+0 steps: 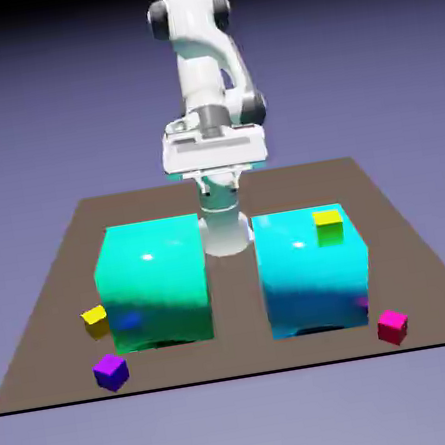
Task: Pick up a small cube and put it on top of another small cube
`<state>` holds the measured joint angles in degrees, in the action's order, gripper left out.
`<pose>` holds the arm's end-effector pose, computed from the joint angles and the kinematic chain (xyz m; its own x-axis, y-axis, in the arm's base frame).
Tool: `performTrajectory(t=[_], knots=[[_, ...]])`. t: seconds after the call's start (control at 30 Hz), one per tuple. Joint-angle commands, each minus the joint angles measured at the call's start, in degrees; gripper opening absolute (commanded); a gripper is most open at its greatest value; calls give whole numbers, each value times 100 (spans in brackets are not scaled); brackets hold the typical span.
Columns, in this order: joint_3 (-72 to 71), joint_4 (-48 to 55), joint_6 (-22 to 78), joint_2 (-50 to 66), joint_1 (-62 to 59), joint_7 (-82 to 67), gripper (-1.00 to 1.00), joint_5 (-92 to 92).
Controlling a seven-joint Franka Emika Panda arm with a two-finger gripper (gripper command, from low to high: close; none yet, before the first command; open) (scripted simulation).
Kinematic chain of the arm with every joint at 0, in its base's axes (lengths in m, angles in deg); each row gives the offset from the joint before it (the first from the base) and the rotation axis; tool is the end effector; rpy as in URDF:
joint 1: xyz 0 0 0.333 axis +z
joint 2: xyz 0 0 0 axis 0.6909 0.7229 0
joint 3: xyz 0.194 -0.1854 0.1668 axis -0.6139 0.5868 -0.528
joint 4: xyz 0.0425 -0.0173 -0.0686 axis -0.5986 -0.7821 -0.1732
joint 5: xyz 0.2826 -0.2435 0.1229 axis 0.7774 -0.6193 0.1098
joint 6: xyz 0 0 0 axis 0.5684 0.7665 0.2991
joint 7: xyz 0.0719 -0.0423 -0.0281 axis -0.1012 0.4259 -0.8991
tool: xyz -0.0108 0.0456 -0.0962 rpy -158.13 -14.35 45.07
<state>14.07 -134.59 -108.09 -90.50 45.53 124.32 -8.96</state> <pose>0.3908 -0.0015 0.4545 0.5392 -0.6743 0.5047 -0.4824 -0.7384 -0.4712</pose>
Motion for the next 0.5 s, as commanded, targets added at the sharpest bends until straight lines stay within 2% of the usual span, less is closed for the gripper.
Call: performTrajectory(t=[0.0,0.47], knots=[[144,165,250,173,-11,12,0,-8],[2158,2474,3738,2589,-157,178,0,-125]])
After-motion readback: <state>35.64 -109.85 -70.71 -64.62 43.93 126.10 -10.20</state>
